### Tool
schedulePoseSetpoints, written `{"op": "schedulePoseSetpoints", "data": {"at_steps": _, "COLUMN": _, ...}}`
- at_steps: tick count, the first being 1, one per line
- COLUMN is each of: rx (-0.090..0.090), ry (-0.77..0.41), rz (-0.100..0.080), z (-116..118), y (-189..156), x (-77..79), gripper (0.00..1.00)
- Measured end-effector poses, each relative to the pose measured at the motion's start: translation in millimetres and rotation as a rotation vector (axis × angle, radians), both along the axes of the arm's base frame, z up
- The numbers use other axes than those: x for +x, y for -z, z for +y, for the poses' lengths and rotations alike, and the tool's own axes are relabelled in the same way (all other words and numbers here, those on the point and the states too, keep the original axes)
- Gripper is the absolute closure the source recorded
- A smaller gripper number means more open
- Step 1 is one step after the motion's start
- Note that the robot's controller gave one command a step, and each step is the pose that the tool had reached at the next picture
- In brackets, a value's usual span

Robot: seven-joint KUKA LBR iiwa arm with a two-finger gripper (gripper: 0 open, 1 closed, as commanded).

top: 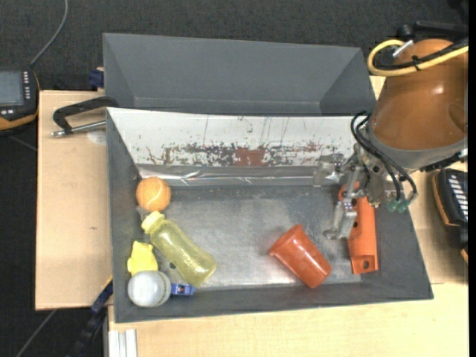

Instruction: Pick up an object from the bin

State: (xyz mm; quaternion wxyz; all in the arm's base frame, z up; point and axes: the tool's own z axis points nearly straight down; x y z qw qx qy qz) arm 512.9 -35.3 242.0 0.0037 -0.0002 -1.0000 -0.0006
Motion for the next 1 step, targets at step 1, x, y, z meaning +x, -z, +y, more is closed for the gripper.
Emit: {"op": "schedulePoseSetpoints", "data": {"at_steps": 1, "rx": -0.001, "ry": -0.001, "rz": -0.010, "z": 0.1, "y": -4.6, "x": 1.5, "gripper": 0.00}}
